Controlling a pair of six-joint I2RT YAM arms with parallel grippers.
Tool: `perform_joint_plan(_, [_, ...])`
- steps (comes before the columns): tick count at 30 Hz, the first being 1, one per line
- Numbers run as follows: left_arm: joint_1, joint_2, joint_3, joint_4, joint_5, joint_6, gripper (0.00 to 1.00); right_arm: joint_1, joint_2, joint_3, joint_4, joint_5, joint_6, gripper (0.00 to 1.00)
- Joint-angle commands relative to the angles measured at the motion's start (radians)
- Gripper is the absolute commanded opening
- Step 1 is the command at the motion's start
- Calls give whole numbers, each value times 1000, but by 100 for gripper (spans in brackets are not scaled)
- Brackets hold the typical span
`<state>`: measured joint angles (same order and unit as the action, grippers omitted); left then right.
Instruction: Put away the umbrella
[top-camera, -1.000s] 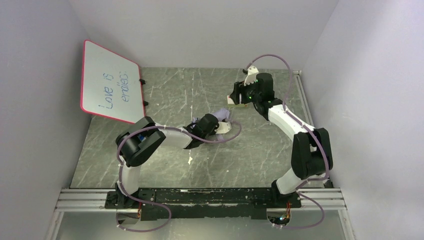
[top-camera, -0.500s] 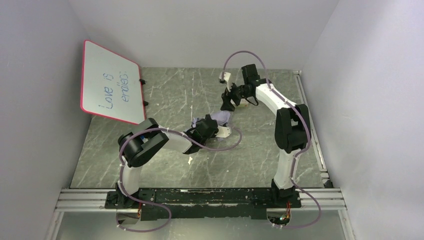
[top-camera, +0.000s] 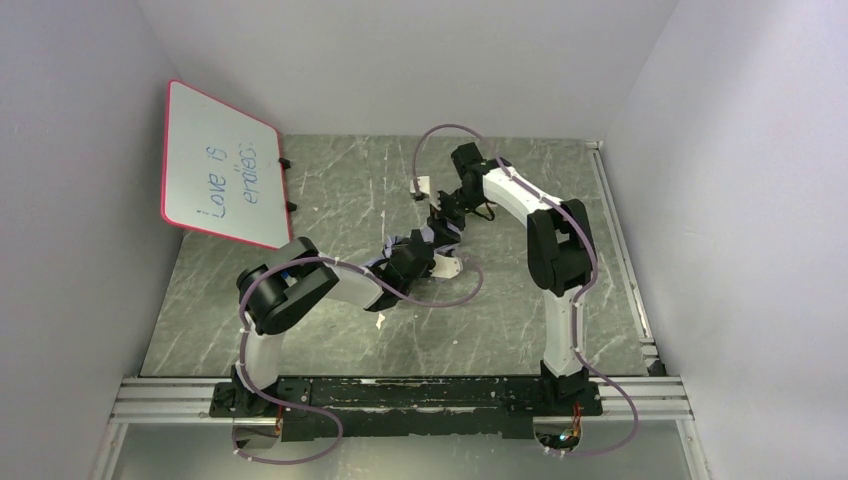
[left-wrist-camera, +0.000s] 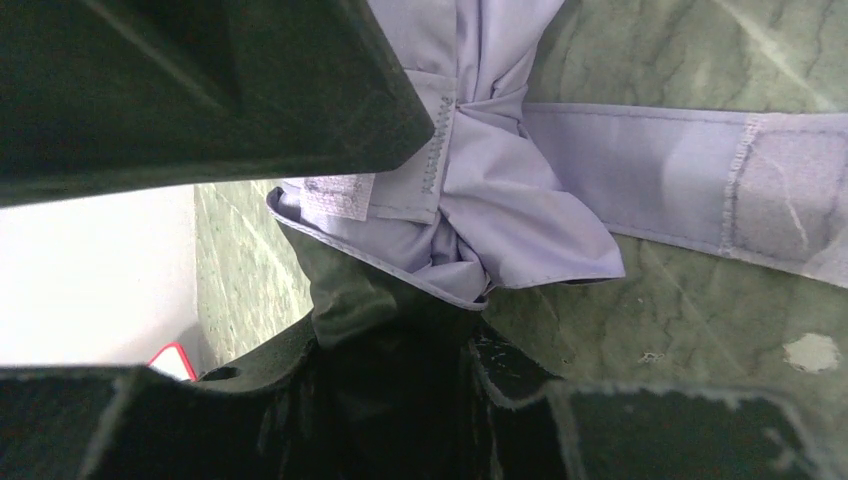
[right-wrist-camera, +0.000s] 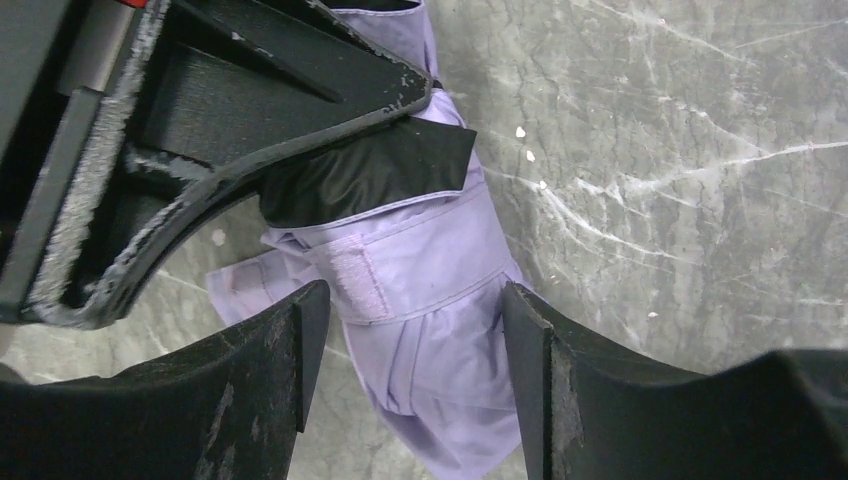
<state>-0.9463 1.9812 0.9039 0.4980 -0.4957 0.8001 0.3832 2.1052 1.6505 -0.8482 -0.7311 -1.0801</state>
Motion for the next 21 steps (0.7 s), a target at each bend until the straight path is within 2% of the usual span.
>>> perform_joint_plan(1, [-8, 43, -44, -123, 12, -1, 5, 21, 48, 36, -56, 59, -40, 66])
perform_joint_plan(5, [-8, 32, -35, -131, 15, -4, 5, 32, 67, 22, -25, 97, -27, 62])
perform_joint_plan(6, [-9, 29, -32, -131, 7, -1, 10, 35, 71, 15, -15, 118, -24, 60])
perform_joint_plan(8, [-13, -2, -67, -49, -27, 5, 31, 39, 82, 2, -6, 159, -22, 56])
perform_joint_plan(9, [-14, -25, -87, -11, -28, 11, 38, 42, 88, -3, -4, 180, -22, 51])
perform_joint_plan(12, [-14, -88, -104, 1, -21, 7, 45, 42, 103, -27, 24, 229, -3, 37])
perform_joint_plan(15, [-15, -169, -107, -31, -1, -35, 53, 42, 102, -57, 55, 247, 13, 32])
perform_joint_plan(18, [-17, -277, -115, -79, 34, -99, 78, 42, 90, -91, 99, 248, 32, 27])
perform_joint_plan(19, [-18, -321, -122, -94, 56, -126, 83, 43, 87, -100, 110, 248, 40, 26])
perform_joint_plan(21, [-17, -422, -150, -109, 75, -194, 85, 42, 79, -117, 129, 246, 55, 24])
